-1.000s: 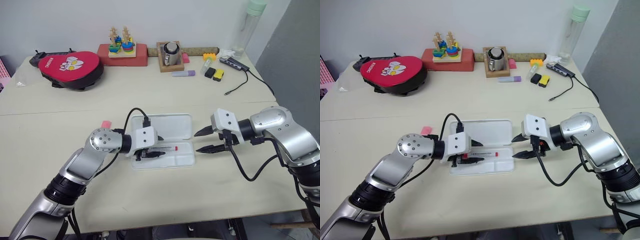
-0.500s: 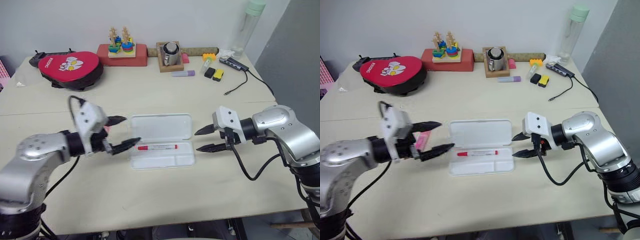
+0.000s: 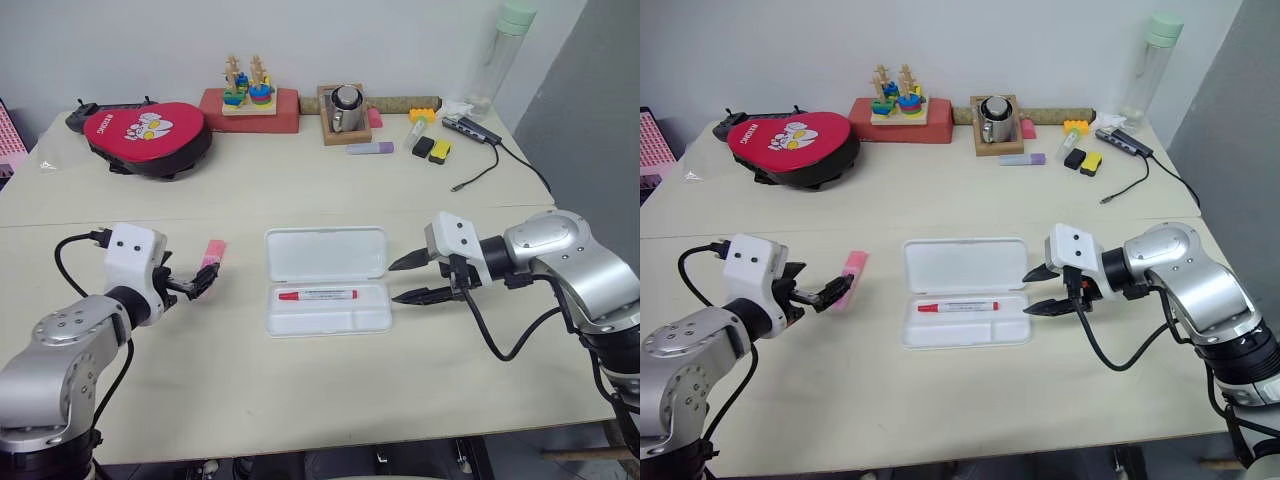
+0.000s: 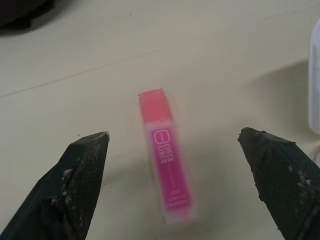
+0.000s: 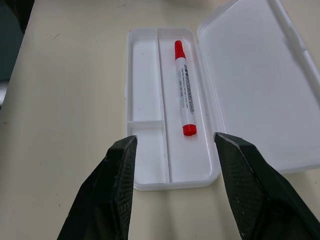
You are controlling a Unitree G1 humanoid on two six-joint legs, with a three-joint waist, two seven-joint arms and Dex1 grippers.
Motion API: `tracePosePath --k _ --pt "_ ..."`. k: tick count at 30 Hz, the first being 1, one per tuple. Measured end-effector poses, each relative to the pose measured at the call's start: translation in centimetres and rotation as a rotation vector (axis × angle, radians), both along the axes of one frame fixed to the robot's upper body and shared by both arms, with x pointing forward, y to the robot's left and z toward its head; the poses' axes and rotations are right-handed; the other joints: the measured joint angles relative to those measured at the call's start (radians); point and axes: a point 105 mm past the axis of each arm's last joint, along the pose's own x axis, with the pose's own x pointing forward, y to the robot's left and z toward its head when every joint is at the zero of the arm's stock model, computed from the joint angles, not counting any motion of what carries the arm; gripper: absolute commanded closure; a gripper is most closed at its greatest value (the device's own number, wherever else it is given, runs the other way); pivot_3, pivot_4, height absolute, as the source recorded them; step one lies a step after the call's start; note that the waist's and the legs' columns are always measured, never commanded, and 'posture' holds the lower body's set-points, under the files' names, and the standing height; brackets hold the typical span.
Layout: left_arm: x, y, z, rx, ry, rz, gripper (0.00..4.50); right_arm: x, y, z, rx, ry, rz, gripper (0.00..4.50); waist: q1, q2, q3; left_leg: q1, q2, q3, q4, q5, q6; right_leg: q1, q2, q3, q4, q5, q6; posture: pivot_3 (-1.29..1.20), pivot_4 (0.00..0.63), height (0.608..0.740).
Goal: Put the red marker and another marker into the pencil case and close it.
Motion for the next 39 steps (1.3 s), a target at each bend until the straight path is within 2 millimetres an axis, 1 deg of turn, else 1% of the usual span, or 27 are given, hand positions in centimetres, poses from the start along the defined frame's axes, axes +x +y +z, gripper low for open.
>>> tracePosePath --k 2,5,9,14,19,21,22,25,28,29,30,32,33,35,36,39 --pt "0.5 0.2 -0.4 -0.019 0.003 0.028 0.06 0.0 0.0 0.0 0.000 0.000 0.000 1.93 0.000 0.000 0.000 0.000 0.000 0.000 0.000 0.000 0.000 0.000 0.000 0.000 0.000 0.000 0.000 0.00 0.150 0.740" --pt "1.1 0.5 -1.6 -0.016 0.035 0.050 0.06 0.0 0.0 0.0 0.001 0.001 0.002 1.93 -0.001 0.000 0.000 0.000 0.000 0.000 0.000 0.000 0.000 0.000 0.000 0.000 0.000 0.000 0.000 0.00 0.150 0.740" --pt "2.7 0.0 -2.4 -0.046 0.044 0.046 0.06 0.0 0.0 -0.1 0.000 0.001 0.002 1.93 0.000 0.000 0.000 0.000 0.000 0.000 0.000 0.000 0.000 0.000 0.000 0.000 0.000 0.000 0.000 0.00 0.150 0.740" --pt "2.9 0.5 -3.7 -0.067 0.093 0.081 0.06 0.0 0.0 -0.1 -0.001 0.001 0.000 1.93 -0.003 0.000 0.000 0.000 0.000 0.000 0.000 0.000 0.000 0.000 0.000 0.000 0.000 0.000 0.000 0.00 0.150 0.740" --pt "3.0 0.4 -4.1 -0.092 0.117 0.076 0.06 0.0 0.0 -0.1 -0.002 0.001 0.000 1.93 -0.002 0.000 0.000 0.000 0.000 0.000 0.000 0.000 0.000 0.000 0.000 0.000 0.000 0.000 0.000 0.00 0.150 0.740" --pt "3.0 0.4 -4.2 -0.096 0.127 0.077 0.43 0.0 0.0 -0.1 -0.002 0.001 0.000 1.93 -0.002 0.000 0.000 0.000 0.000 0.000 0.000 0.000 0.000 0.000 0.000 0.000 0.000 0.000 0.000 0.00 0.150 0.740" --pt "3.1 0.4 -4.1 -0.095 0.128 0.078 0.51 0.0 0.0 -0.1 -0.002 0.001 0.000 1.93 -0.002 0.000 0.000 0.000 0.000 0.000 0.000 0.000 0.000 0.000 0.000 0.000 0.000 0.000 0.000 0.00 0.150 0.740" --pt "3.2 0.9 -4.2 -0.083 0.131 0.102 1.07 0.0 0.0 -0.1 -0.001 -0.002 0.002 1.93 -0.002 0.000 0.000 0.000 0.000 0.000 0.000 0.000 0.000 0.000 0.000 0.000 0.001 0.000 0.000 0.00 0.150 0.740" --pt "3.2 1.2 -4.2 -0.075 0.131 0.108 1.68 0.0 0.0 -0.1 -0.001 -0.005 0.004 1.93 -0.002 0.000 0.000 0.000 0.000 0.000 0.000 0.000 0.000 0.000 0.000 0.000 0.001 0.000 0.000 0.00 0.150 0.740" --pt "3.2 1.2 -4.2 -0.075 0.131 0.107 1.94 0.0 0.0 0.0 -0.001 -0.005 0.004 1.93 -0.002 0.000 0.000 0.000 0.000 0.000 0.000 0.000 0.000 0.000 0.000 0.000 0.001 0.000 0.000 0.00 0.150 0.740" --pt "3.2 1.1 -4.2 -0.074 0.131 0.107 2.09 0.0 0.0 0.0 -0.001 -0.005 0.004 1.93 -0.002 0.000 0.000 0.000 0.000 0.000 0.000 0.000 0.000 0.000 0.000 0.000 0.001 0.001 0.000 0.00 0.150 0.740" --pt "3.2 1.1 -4.2 -0.074 0.131 0.106 2.63 0.0 0.0 0.0 0.000 -0.006 0.005 1.93 -0.002 0.000 0.000 0.000 0.000 0.000 0.000 0.000 0.000 0.000 0.000 0.000 0.001 0.001 0.000 0.00 0.150 0.740" --pt "3.2 1.1 -4.2 -0.073 0.131 0.106 2.69 0.0 0.0 0.0 0.000 -0.006 0.005 1.93 -0.002 0.000 0.000 0.000 0.000 0.000 0.000 0.000 0.000 0.000 0.000 0.000 0.001 0.001 0.000 0.00 0.150 0.740" --pt "3.3 1.1 -4.2 -0.071 0.130 0.104 3.16 0.0 0.0 0.0 0.000 -0.007 0.004 1.93 -0.002 0.000 0.000 0.000 0.000 0.000 0.000 0.000 0.000 0.000 0.000 0.000 0.001 0.001 0.000 0.00 0.150 0.740" --pt "3.3 1.1 -4.2 -0.069 0.128 0.104 3.30 0.0 0.0 0.0 -0.001 -0.008 0.003 1.93 -0.002 0.000 0.000 0.000 0.000 0.000 0.000 0.000 0.000 0.000 0.000 0.000 0.001 0.001 0.000 0.00 0.150 0.740" --pt "3.3 1.1 -4.2 -0.068 0.127 0.103 3.32 0.1 0.0 0.0 -0.003 -0.010 0.001 1.93 -0.002 0.000 0.000 0.000 0.000 0.000 0.000 0.000 -0.001 0.000 0.000 0.000 0.001 0.001 0.000 0.00 0.150 0.740"
